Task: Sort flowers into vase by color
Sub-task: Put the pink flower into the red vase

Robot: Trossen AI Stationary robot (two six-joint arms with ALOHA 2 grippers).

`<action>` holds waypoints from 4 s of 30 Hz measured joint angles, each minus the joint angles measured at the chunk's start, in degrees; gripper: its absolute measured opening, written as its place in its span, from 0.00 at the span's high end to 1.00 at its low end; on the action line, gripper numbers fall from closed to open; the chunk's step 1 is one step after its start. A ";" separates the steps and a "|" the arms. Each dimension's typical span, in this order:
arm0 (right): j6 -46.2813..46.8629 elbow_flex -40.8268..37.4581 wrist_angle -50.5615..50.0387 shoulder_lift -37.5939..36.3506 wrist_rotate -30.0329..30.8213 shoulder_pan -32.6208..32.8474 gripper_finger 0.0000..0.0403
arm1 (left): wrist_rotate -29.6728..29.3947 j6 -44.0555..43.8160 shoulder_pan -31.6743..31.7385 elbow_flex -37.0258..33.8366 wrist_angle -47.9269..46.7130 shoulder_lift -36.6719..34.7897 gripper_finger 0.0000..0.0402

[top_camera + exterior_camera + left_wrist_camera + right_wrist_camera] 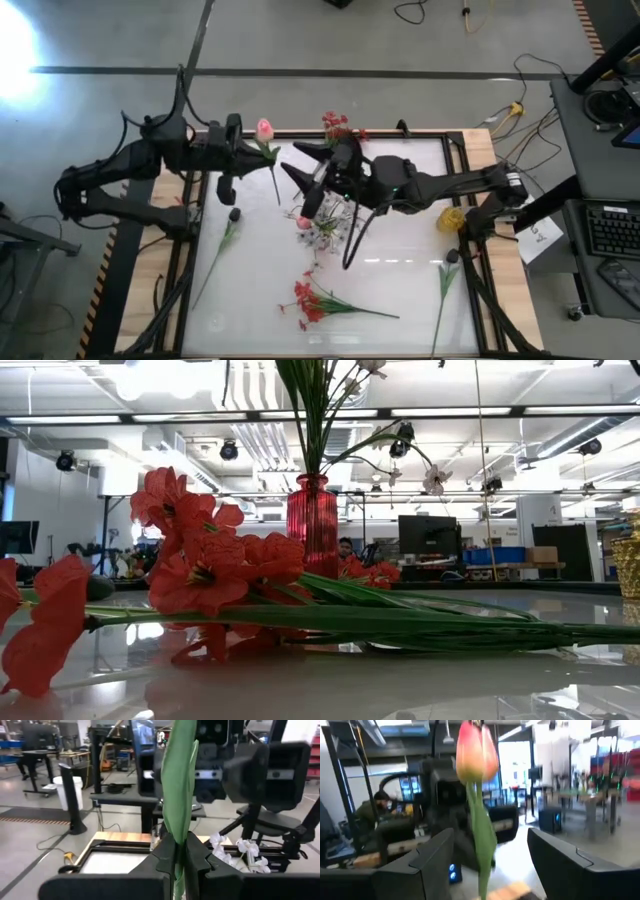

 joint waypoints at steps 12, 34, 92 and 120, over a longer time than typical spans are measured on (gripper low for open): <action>1.75 -0.08 2.34 2.71 -2.75 -1.44 0.50 | -0.33 0.56 -2.70 -0.19 -0.05 2.24 1.00; 2.84 -0.06 -1.84 2.61 -3.16 -1.57 0.97 | -4.99 2.41 -2.70 -0.28 -0.05 3.04 0.94; 1.25 -58.70 33.71 -30.50 3.57 8.14 0.97 | -11.05 -13.50 -16.54 -30.33 -3.66 -0.41 0.54; -4.29 -58.96 45.73 -26.09 4.61 8.64 0.97 | -16.57 -15.55 -16.45 -28.32 20.74 24.10 0.54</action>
